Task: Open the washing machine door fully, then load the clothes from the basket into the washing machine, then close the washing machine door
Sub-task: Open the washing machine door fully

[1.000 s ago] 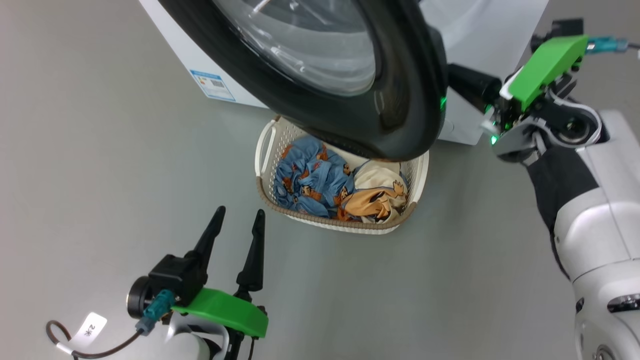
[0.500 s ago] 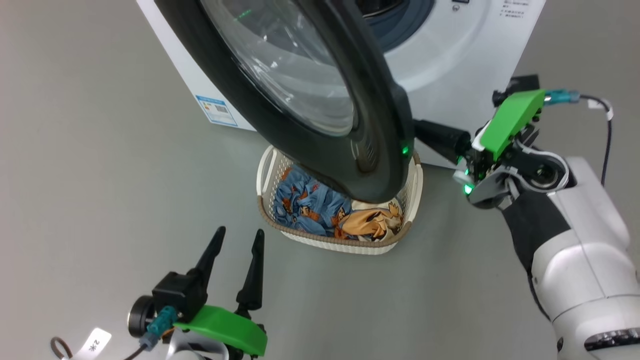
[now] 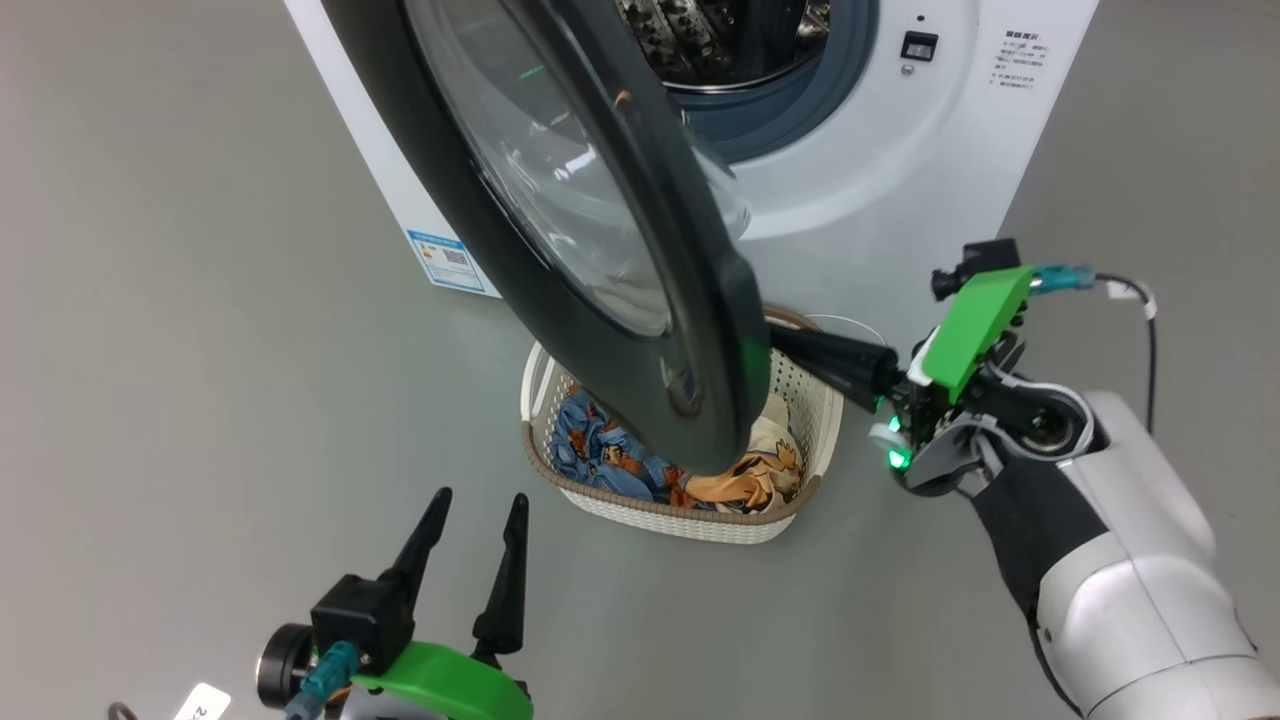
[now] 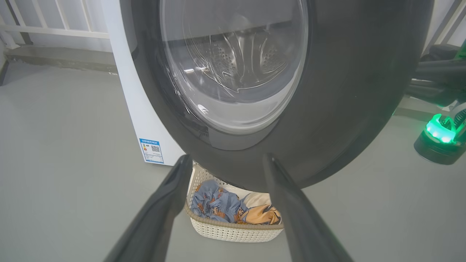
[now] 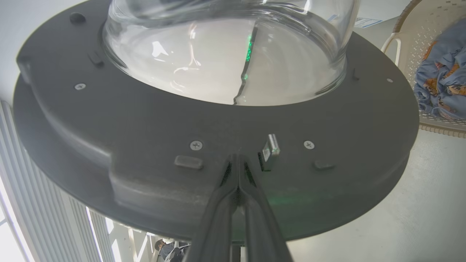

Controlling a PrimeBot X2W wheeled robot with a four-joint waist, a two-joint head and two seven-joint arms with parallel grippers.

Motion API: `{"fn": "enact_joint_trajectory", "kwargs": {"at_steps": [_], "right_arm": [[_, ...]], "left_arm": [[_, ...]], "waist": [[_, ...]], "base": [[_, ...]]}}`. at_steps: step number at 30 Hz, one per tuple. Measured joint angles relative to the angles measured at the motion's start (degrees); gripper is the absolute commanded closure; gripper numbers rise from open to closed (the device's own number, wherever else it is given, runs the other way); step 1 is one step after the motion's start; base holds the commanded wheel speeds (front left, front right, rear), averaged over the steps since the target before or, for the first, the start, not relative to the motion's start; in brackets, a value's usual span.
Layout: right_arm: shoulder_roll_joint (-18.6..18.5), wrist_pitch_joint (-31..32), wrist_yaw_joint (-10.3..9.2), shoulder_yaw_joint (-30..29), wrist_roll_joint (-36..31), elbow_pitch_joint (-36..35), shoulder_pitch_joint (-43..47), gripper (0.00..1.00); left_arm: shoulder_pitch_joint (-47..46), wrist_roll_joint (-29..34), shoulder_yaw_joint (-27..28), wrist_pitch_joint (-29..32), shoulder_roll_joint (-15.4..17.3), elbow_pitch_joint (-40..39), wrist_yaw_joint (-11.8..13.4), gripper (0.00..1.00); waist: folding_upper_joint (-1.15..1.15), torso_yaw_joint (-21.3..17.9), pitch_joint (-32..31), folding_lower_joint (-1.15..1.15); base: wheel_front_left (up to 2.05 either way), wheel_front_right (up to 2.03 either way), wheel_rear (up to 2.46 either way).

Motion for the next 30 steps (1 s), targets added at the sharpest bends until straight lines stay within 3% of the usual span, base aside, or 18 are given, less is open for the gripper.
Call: {"fn": "enact_joint_trajectory", "kwargs": {"at_steps": [18, 30], "right_arm": [[0.1, -2.2, 0.00, 13.7, 10.1, -2.4, 1.8, 1.00], [0.3, -7.6, 0.00, 15.9, 10.3, -3.1, 2.5, 1.00]], "left_arm": [[0.9, 0.1, -0.3, 0.0, 0.1, 0.0, -0.2, 0.00], [1.0, 0.4, 0.9, 0.0, 0.1, 0.0, -0.1, 0.00]], "waist": [[0.00, 1.0, -0.9, 0.00], [0.00, -0.5, -1.7, 0.00]], "base": [[0.00, 0.00, 0.00], [0.00, 0.00, 0.00]]}}
